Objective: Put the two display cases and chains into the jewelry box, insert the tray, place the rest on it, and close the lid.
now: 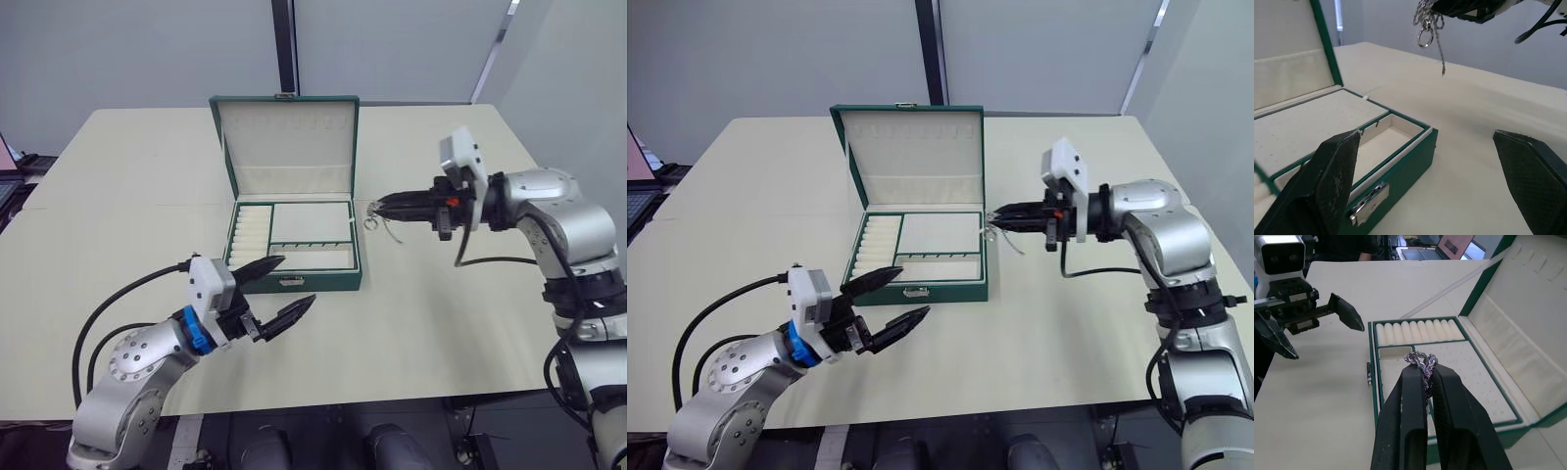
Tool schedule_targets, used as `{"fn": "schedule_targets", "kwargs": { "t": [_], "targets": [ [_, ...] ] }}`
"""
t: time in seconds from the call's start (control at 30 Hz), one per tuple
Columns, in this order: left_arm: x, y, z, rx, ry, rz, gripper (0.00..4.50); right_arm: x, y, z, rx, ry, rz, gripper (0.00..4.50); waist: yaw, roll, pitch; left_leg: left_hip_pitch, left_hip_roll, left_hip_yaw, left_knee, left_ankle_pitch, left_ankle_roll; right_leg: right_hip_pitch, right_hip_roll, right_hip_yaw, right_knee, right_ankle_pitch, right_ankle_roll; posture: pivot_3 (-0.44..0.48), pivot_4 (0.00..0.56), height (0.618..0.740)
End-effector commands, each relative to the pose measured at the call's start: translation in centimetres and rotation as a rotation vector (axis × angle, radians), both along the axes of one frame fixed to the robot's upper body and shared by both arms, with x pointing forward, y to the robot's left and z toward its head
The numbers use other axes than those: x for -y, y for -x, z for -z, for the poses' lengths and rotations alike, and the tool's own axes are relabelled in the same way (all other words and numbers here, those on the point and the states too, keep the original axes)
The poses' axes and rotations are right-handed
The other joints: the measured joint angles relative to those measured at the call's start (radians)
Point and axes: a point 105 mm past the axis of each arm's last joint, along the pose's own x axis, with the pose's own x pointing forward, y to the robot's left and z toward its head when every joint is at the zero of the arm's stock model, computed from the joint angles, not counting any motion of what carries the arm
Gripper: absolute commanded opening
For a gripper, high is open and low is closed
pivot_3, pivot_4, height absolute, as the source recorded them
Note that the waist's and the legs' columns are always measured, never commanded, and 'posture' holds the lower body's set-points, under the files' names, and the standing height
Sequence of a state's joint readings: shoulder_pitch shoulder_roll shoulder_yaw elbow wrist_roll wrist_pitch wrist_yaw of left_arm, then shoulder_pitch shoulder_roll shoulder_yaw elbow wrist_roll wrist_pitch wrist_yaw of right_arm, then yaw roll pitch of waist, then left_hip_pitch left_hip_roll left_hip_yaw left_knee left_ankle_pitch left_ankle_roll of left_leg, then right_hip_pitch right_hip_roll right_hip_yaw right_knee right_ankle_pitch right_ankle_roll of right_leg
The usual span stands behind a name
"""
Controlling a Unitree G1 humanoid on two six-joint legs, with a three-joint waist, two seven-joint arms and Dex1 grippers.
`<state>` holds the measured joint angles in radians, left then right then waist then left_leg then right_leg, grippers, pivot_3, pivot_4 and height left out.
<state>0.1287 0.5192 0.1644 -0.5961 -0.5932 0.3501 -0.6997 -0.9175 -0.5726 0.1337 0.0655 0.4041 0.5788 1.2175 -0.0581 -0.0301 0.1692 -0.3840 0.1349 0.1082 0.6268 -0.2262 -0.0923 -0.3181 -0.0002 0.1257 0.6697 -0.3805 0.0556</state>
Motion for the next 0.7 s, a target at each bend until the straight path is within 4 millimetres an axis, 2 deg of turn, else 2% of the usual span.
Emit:
{"fn": "schedule_targets", "kwargs": {
  "t": [0.03,0.23,0.43,0.7],
  "targets": [
    [-0.6,0.7,-1.4,0.052,0.028,-0.075,4.50,-1.3,-0.3,-1.0,0.027,-0.007,-0.016,0.01,0.001,0.000,0.000,0.000,0.000,0.000,0.000,0.000,0.000,0.000,0.000,0.000,0.000,0.000,0.000,0.000,0.150,0.740],
    [-2.3,1.7,-1.4,0.044,0.078,-0.222,4.50,-4.1,-0.7,-0.5,0.028,0.005,-0.090,0.01,0.001,-0.001,0.000,-0.001,0.000,0.000,0.000,0.000,0.000,0.000,-0.001,-0.001,-0.002,0.000,0.000,0.000,0.150,0.740],
    [-3.0,3.1,-0.6,0.013,0.090,-0.289,4.50,-6.2,-0.6,0.6,0.020,0.038,-0.155,0.01,0.000,-0.001,0.000,-0.001,0.000,0.000,-0.001,0.000,0.000,0.000,-0.001,-0.001,-0.005,0.000,0.000,0.000,0.150,0.740],
    [-3.2,3.8,-0.2,0.012,0.087,-0.313,4.50,-7.4,-0.7,2.7,0.008,0.077,-0.196,0.01,0.000,-0.001,0.000,-0.001,0.000,0.000,-0.002,-0.001,0.000,0.000,-0.001,-0.001,-0.005,0.000,0.000,0.000,0.150,0.740]
  ]
}}
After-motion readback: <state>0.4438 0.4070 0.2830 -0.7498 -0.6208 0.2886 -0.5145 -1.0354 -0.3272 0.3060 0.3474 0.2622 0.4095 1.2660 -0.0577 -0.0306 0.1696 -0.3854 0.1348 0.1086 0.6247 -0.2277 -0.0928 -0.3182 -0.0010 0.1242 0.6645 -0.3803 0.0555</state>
